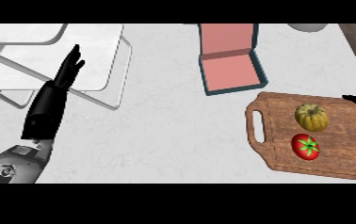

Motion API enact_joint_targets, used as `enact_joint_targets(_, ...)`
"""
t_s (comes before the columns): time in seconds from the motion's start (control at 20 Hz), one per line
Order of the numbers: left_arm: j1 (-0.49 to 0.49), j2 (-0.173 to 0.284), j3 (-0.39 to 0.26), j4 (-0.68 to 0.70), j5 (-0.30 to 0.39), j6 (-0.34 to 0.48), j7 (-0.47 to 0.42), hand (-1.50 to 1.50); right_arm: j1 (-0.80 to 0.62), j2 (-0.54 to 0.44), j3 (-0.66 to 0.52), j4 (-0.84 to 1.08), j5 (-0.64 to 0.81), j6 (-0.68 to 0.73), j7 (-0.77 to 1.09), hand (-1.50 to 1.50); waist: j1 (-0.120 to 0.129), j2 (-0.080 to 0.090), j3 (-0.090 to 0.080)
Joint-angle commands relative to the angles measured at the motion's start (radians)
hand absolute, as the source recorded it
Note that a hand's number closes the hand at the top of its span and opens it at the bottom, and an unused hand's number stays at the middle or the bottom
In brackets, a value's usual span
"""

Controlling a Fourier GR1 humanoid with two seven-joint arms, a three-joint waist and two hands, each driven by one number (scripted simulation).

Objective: Pick the squash from the cutting board and place it in the cardboard box

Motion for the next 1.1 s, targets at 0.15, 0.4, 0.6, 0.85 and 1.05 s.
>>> enact_joint_targets(0.15,0.117,0.036,0.054,0.193,-0.015,0.032,0.045,0.0,-0.094,0.062,0.069,0.051,0.023,0.107,0.113,-1.5,0.01,0.018,-0.022)
enact_joint_targets(0.4,0.087,0.055,0.087,0.194,0.012,0.002,0.059,0.0,-0.151,0.144,0.103,0.103,0.059,0.105,0.154,-1.5,0.004,0.017,-0.02)
enact_joint_targets(0.6,0.097,0.052,0.099,0.213,0.009,0.01,0.047,0.0,-0.183,0.184,0.125,0.109,0.071,0.126,0.193,-1.5,-0.014,0.014,-0.021)
enact_joint_targets(0.85,0.132,0.056,0.1,0.202,0.006,0.013,0.044,0.0,-0.204,0.233,0.124,0.126,0.067,0.12,0.169,-1.5,-0.029,0.009,-0.02)
enact_joint_targets(1.05,0.128,0.047,0.105,0.2,0.001,0.022,0.046,0.0,-0.251,0.252,0.114,0.138,0.041,0.168,0.164,-1.5,-0.037,0.009,-0.02)
